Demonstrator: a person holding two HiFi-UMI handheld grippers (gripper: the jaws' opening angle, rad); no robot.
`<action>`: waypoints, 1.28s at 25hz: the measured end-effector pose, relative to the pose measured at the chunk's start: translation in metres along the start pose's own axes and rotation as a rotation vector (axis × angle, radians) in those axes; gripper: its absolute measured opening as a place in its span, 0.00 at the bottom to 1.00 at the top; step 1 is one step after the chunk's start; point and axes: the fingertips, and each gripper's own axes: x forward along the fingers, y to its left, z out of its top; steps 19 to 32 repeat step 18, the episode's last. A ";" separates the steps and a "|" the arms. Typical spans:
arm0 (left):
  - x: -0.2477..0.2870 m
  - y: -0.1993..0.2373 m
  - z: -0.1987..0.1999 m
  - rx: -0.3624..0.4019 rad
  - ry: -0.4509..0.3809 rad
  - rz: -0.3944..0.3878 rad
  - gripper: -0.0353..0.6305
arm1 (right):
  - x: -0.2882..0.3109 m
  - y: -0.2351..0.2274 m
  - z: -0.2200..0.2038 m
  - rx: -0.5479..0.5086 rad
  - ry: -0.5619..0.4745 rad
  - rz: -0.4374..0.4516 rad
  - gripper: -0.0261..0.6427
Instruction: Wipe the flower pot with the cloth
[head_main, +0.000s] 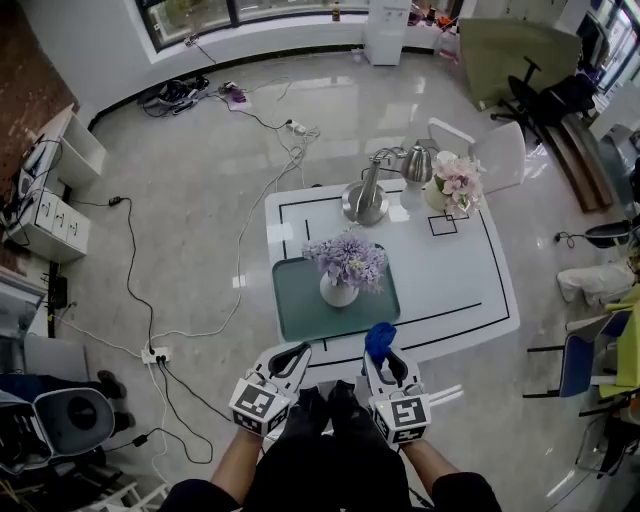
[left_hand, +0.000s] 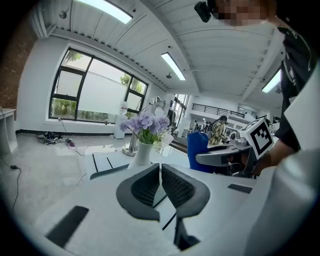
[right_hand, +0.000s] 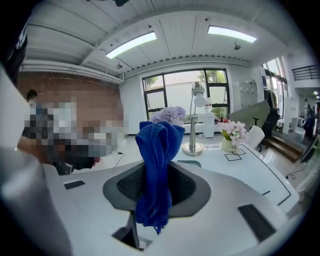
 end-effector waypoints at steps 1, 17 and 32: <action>-0.005 -0.002 -0.002 -0.002 -0.001 -0.001 0.08 | -0.003 0.006 0.000 -0.001 0.000 0.009 0.20; -0.030 0.005 0.024 -0.013 -0.037 0.050 0.08 | 0.002 0.049 0.026 -0.005 -0.018 0.094 0.20; -0.031 0.007 0.026 -0.015 -0.043 0.061 0.08 | 0.002 0.051 0.026 -0.008 -0.018 0.098 0.20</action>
